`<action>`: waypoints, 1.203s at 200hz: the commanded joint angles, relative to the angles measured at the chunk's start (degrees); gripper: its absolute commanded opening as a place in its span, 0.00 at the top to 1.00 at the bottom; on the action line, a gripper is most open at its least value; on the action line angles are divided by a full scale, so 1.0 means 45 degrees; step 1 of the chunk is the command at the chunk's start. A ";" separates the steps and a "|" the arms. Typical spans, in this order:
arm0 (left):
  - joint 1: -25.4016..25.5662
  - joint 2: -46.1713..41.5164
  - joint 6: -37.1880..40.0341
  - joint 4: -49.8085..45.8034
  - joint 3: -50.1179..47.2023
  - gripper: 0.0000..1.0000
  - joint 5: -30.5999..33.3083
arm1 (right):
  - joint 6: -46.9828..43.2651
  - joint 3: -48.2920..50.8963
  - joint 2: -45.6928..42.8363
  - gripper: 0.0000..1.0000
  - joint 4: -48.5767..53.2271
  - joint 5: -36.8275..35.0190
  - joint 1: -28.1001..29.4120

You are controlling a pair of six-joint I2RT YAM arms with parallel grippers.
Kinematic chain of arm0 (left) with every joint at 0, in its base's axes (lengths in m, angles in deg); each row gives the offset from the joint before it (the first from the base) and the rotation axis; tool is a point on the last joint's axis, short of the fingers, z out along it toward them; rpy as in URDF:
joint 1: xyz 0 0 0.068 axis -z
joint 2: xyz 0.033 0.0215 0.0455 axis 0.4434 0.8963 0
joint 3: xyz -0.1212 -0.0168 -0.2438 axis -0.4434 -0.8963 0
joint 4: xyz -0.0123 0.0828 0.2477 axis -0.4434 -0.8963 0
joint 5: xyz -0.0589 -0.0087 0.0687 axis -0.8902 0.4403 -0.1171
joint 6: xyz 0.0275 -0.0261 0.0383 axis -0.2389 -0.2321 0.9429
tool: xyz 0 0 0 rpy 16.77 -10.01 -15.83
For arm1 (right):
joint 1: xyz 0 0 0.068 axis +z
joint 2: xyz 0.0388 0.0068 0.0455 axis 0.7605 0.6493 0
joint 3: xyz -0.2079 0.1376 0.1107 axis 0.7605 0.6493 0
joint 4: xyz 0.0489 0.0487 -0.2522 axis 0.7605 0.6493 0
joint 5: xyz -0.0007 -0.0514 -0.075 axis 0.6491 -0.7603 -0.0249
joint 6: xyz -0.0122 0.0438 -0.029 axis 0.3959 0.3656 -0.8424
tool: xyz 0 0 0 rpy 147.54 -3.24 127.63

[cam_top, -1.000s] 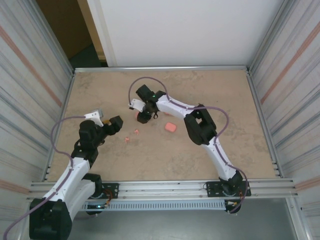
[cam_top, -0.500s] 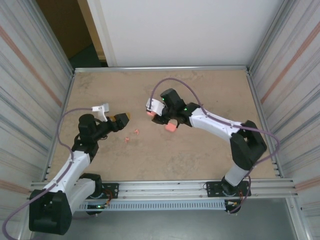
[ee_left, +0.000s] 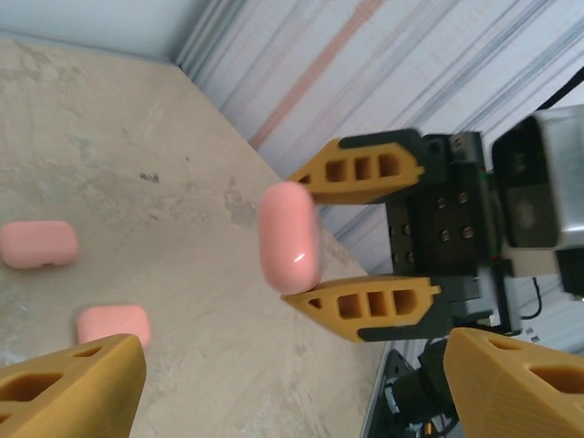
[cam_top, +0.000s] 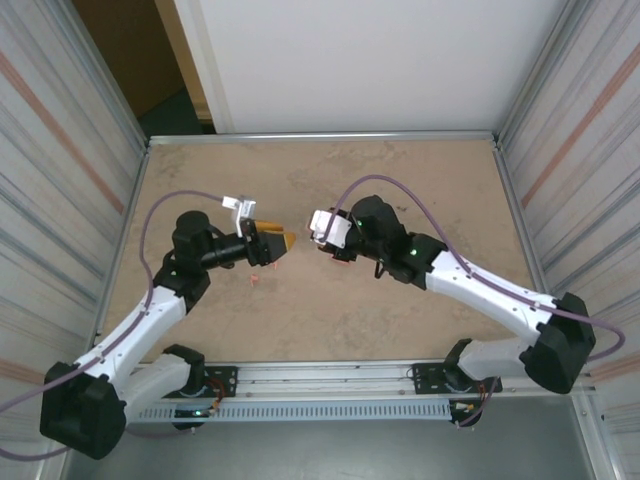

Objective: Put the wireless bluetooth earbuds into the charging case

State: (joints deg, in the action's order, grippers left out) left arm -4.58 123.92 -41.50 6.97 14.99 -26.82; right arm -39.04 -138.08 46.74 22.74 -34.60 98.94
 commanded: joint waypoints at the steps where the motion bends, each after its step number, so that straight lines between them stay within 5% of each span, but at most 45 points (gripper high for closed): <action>1: 0.0408 0.0417 0.0445 0.0246 0.0652 0.16 -0.0415 | -0.0283 0.0356 -0.0721 0.60 -0.0441 -0.0301 0.0245; 126: 0.1934 0.2961 0.0071 0.1769 0.2151 0.37 -0.0871 | -0.0181 0.0697 -0.1578 0.60 -0.0500 -0.0078 0.0383; 240: 0.2135 0.3613 -0.0073 0.2378 0.2314 0.57 -0.1086 | -0.0087 0.0628 -0.1343 0.59 -0.0561 0.0000 0.0366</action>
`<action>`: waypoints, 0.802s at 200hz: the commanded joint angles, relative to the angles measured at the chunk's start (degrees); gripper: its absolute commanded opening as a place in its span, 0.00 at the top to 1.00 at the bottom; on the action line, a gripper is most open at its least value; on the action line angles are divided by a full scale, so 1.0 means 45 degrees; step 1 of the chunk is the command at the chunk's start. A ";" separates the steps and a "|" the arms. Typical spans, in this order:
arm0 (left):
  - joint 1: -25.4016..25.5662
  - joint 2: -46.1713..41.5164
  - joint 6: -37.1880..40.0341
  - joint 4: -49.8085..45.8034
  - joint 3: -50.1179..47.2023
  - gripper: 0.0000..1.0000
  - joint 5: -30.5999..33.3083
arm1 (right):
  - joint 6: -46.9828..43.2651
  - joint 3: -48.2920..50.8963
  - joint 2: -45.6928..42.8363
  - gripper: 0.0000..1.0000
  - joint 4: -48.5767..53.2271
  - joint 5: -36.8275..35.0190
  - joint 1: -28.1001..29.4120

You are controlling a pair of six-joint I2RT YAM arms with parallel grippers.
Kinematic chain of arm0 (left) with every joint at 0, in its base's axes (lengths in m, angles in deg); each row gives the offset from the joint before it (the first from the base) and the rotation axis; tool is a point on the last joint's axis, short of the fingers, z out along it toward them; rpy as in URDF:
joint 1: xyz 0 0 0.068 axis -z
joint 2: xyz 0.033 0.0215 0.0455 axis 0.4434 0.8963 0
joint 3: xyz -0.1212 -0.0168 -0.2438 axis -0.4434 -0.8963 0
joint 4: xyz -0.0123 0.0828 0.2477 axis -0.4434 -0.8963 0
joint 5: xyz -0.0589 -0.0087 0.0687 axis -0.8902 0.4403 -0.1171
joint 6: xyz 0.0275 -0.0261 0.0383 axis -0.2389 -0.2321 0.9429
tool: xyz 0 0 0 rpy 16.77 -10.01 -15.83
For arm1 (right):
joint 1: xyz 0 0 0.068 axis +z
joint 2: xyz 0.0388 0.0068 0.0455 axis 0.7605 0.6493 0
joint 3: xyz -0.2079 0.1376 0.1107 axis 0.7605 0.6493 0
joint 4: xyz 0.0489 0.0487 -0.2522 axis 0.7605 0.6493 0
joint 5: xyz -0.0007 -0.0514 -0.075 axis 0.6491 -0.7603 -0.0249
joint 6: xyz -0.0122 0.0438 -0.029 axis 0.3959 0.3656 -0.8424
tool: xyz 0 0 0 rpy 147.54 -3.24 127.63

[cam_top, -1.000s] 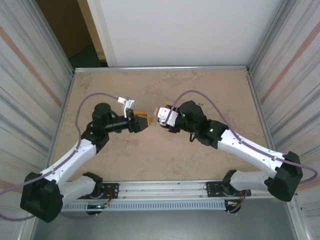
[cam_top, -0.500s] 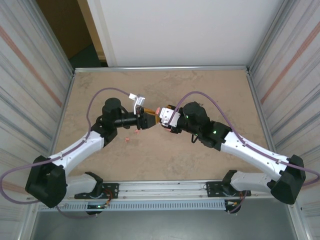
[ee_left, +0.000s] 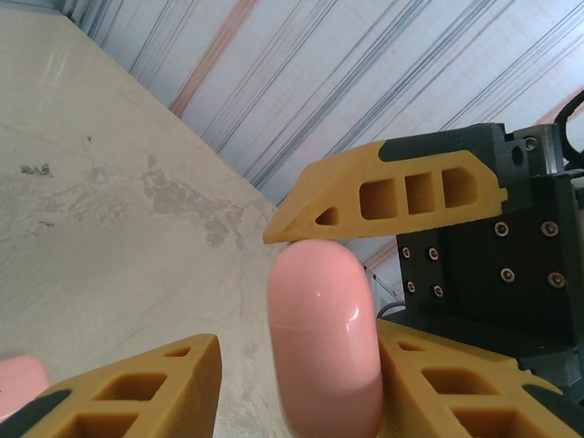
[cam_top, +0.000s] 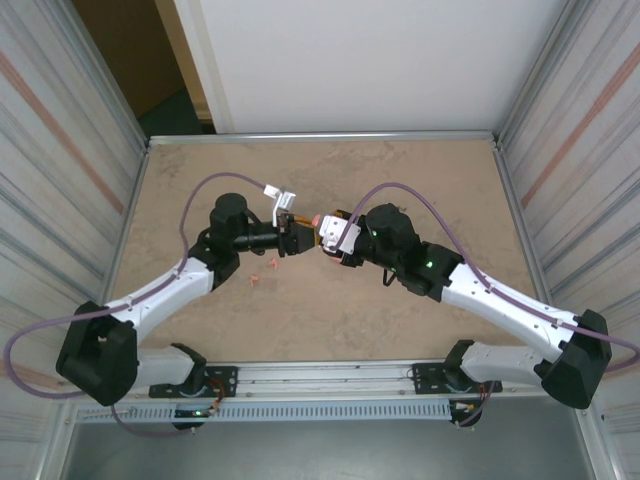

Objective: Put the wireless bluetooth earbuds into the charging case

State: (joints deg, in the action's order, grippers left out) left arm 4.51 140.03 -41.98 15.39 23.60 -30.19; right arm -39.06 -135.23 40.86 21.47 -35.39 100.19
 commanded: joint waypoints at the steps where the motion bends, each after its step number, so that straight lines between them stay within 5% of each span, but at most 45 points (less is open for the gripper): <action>1: 0.0118 0.0029 0.0034 0.0507 0.0400 0.58 -0.0328 | -0.0090 -0.0009 -0.0027 0.59 -0.0268 0.0184 0.0088; 112: 0.0104 0.0090 0.0103 0.0555 0.0332 0.83 -0.0221 | 0.0257 -0.0101 0.0035 0.57 0.0092 0.0640 -0.0077; 160: 0.0112 -0.0030 0.0158 0.0744 0.0153 0.92 -0.0004 | 0.1245 -0.0148 -0.0308 0.44 0.0444 0.1999 -0.0901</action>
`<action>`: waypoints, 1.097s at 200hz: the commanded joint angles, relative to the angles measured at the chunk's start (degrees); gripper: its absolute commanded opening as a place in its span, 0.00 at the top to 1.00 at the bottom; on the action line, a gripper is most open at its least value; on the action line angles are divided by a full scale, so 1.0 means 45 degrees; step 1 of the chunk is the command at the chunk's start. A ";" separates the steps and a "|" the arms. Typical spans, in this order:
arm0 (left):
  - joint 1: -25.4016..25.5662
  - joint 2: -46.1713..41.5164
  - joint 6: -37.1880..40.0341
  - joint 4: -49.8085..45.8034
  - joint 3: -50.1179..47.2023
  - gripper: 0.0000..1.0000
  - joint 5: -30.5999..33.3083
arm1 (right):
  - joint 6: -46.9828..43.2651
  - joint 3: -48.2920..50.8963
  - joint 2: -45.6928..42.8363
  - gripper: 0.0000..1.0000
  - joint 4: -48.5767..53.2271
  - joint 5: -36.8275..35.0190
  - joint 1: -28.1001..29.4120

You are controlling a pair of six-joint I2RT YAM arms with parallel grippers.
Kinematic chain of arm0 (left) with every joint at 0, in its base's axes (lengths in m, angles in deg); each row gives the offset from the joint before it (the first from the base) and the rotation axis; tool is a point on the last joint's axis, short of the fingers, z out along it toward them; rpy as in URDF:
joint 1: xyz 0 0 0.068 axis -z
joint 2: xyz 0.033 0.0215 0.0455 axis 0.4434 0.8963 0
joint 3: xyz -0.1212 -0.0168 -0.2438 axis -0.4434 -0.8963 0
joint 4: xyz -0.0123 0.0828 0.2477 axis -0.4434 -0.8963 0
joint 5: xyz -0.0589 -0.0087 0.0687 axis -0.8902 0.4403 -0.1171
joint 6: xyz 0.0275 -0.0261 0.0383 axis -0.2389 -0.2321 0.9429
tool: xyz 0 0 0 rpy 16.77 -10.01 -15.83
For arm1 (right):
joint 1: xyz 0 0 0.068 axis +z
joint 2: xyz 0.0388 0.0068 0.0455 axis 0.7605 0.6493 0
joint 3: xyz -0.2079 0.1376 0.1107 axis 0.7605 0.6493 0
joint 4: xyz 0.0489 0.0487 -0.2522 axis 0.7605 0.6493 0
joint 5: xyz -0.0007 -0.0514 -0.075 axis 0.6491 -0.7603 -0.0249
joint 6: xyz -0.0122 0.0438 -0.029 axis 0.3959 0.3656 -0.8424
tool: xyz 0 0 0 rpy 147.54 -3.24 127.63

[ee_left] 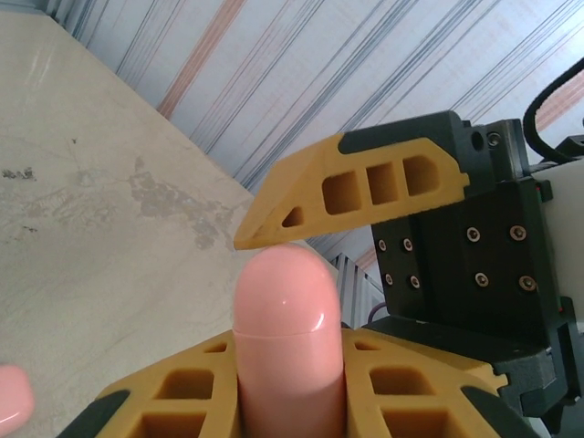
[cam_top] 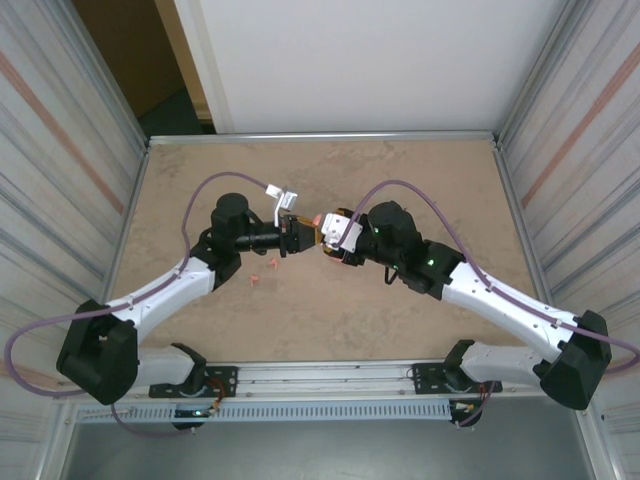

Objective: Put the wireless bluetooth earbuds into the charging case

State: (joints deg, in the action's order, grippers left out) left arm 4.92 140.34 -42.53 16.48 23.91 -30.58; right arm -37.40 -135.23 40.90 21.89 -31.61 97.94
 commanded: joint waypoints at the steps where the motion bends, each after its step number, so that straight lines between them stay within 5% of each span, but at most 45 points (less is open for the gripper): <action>1: 0.0025 -0.0100 0.0286 0.0519 0.0081 0.92 0.0102 | 0.0898 -0.0149 -0.0319 0.43 0.0353 0.1233 -0.0424; 82: 0.0027 -0.0714 0.0723 0.3687 -0.1283 1.00 0.1791 | 0.5742 0.0722 -0.1513 0.11 -0.0617 0.5611 -0.2822; 139: 0.0029 -0.0862 0.1736 0.7979 -0.2661 1.00 0.2668 | 1.1498 0.1634 -0.1041 0.09 -0.4050 0.9495 -0.4677; 219: 0.0462 -0.1309 0.3053 0.9598 -0.3470 1.00 0.2363 | 1.3021 0.1496 -0.0088 0.10 -0.6635 0.9572 -0.3867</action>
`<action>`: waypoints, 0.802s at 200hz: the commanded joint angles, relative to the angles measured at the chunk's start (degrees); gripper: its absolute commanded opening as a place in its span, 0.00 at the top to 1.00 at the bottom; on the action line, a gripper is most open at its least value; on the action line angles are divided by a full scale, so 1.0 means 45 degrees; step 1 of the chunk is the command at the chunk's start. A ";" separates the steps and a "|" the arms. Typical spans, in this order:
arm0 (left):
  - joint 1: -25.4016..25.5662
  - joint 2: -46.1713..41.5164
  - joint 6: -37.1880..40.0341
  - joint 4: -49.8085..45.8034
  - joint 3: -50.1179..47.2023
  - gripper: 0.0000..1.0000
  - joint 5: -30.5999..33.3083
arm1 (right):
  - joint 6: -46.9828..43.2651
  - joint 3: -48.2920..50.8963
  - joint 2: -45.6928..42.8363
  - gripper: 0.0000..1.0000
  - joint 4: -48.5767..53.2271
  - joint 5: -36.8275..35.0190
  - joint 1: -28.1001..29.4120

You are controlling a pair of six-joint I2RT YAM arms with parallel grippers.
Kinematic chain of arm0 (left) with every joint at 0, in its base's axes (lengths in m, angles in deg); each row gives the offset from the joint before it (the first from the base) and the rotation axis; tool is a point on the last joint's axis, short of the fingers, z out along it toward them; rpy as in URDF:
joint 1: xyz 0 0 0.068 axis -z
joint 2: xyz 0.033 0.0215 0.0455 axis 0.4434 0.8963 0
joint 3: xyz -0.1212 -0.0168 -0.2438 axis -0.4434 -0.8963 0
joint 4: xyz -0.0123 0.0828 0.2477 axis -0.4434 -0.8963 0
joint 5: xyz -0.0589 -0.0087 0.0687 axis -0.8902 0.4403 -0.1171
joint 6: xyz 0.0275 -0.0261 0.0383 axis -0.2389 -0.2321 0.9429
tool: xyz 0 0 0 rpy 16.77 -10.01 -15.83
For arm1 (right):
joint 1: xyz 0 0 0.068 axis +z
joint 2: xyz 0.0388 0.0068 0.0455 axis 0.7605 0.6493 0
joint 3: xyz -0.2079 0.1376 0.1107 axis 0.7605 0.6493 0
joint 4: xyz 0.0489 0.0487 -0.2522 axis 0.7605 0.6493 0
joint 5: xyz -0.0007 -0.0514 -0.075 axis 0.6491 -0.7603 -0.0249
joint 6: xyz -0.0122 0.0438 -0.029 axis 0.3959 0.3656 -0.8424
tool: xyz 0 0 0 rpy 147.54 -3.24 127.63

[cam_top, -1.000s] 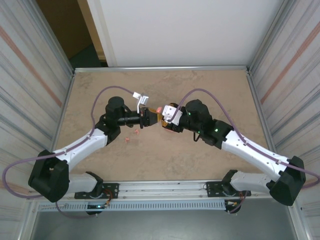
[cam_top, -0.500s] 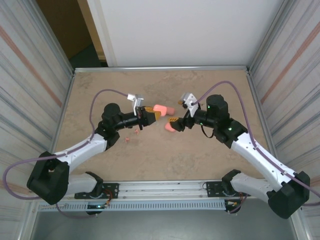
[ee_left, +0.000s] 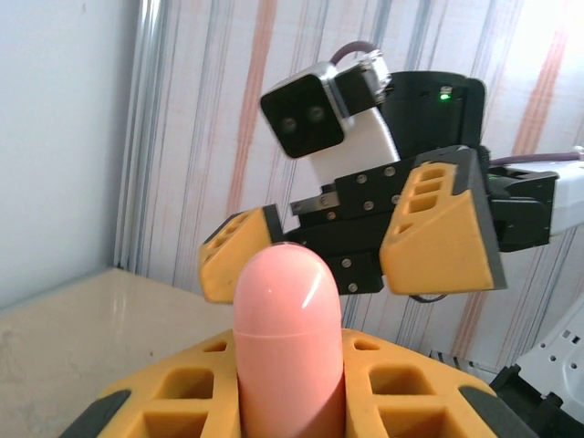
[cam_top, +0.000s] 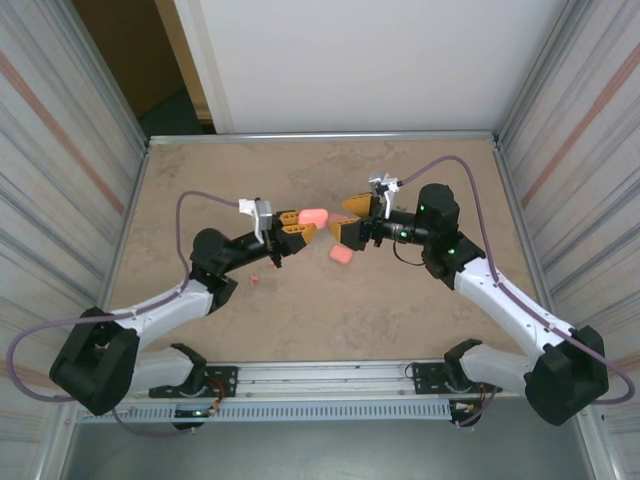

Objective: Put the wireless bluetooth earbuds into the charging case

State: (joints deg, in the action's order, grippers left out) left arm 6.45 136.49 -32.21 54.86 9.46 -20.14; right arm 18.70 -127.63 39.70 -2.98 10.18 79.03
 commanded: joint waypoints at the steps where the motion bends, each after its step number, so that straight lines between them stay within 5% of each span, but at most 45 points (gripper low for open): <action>1: 0.0130 -0.0466 0.0767 0.1069 -0.0263 1.00 0.0043 | 0.0547 -0.0187 0.0190 0.10 -0.1109 0.0274 0.0354; 160: 0.0163 -0.0394 0.0696 0.1375 -0.0286 1.00 -0.0072 | 0.0662 -0.0426 0.0766 0.20 -0.1560 -0.0831 0.0609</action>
State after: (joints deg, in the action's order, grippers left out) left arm 6.80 135.27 -30.11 57.81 8.39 -19.96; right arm 20.04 -127.65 42.54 -8.40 7.63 82.39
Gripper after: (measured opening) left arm 0.227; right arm 0.805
